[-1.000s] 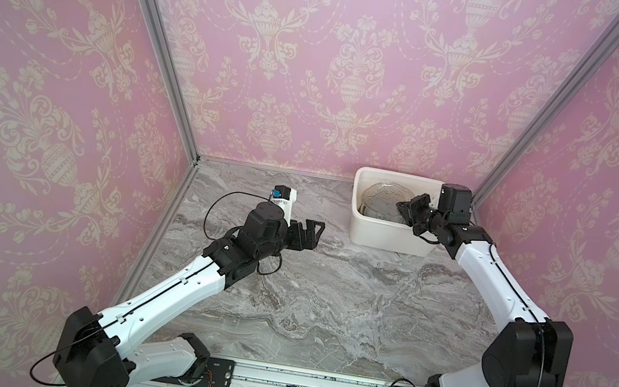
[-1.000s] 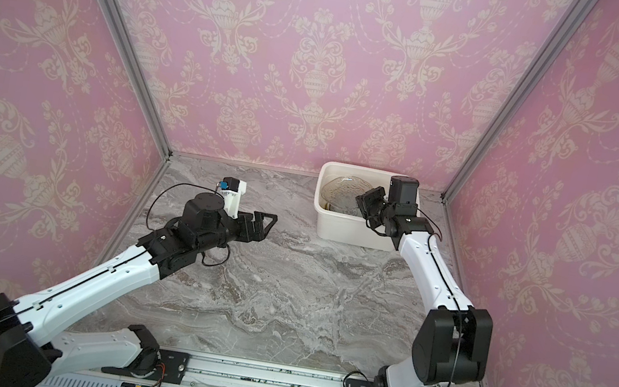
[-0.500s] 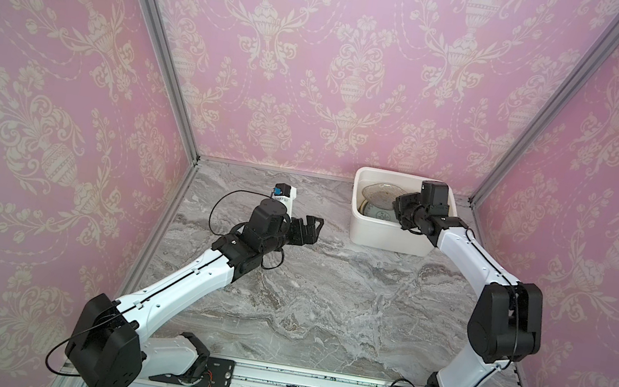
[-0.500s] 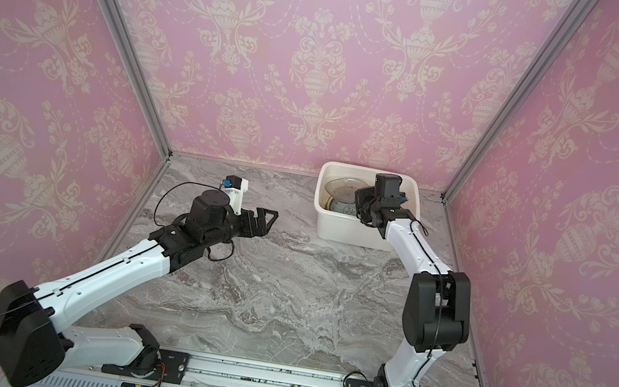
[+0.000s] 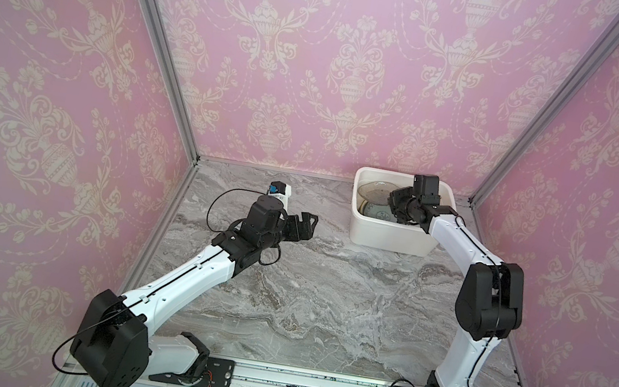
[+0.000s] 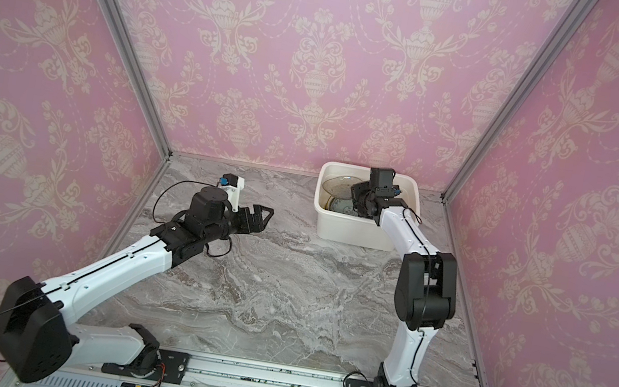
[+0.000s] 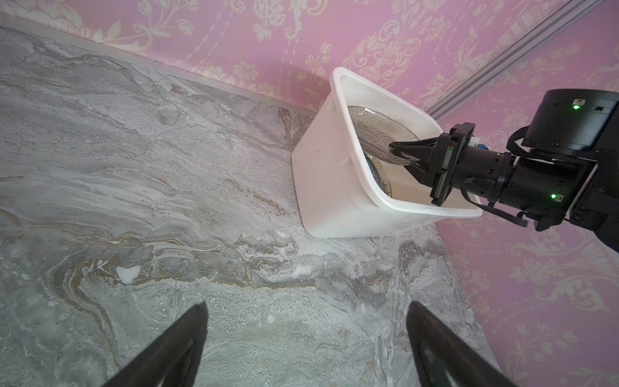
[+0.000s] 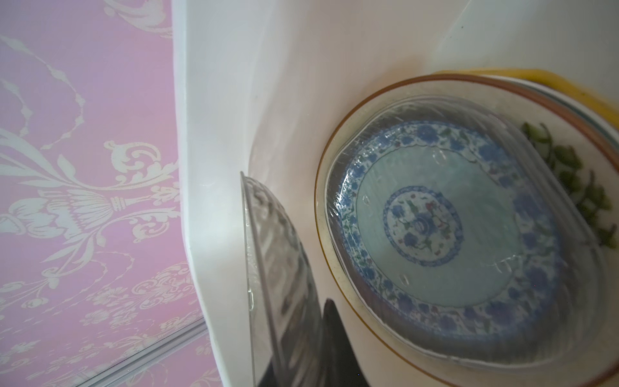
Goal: Place the plates into the plastic bin on the countertop
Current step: 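Lower the second glass plate onto the stack in the bin with the right gripper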
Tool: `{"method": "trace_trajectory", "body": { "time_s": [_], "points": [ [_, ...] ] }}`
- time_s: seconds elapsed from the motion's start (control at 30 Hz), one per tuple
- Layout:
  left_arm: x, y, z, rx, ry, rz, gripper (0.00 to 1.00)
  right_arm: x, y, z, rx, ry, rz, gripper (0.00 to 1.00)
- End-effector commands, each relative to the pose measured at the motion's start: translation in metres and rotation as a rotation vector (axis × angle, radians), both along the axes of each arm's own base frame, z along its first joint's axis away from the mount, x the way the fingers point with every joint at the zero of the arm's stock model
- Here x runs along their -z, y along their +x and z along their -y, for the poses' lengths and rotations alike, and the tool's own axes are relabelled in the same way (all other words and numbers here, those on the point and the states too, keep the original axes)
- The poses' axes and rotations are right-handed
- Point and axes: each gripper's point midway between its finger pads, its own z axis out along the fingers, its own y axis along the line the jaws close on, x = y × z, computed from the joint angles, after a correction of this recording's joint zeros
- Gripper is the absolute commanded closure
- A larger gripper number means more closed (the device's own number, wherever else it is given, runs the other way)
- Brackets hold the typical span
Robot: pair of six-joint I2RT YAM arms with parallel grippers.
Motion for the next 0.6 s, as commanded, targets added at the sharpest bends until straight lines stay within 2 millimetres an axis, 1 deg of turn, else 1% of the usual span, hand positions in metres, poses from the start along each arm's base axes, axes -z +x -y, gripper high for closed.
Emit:
{"method": "trace_trajectory", "body": {
  "time_s": [0.0, 0.23, 0.4, 0.57],
  "points": [
    [-0.003, 0.003, 0.002, 0.025, 0.009, 0.005, 0.06, 0.021, -0.006, 0.0, -0.041, -0.061, -0.071, 0.99],
    [0.0, 0.005, 0.004, 0.03, 0.01, -0.007, 0.06, 0.023, 0.001, 0.001, -0.136, -0.119, -0.069, 0.97],
    [0.001, 0.008, 0.003, 0.028, 0.012, -0.012, 0.06, 0.03, 0.0, 0.006, -0.184, -0.108, -0.074, 0.96],
    [0.0, 0.011, 0.005, 0.031, 0.013, -0.015, 0.06, 0.039, -0.002, 0.009, -0.229, -0.109, -0.092, 0.92]
  ]
}}
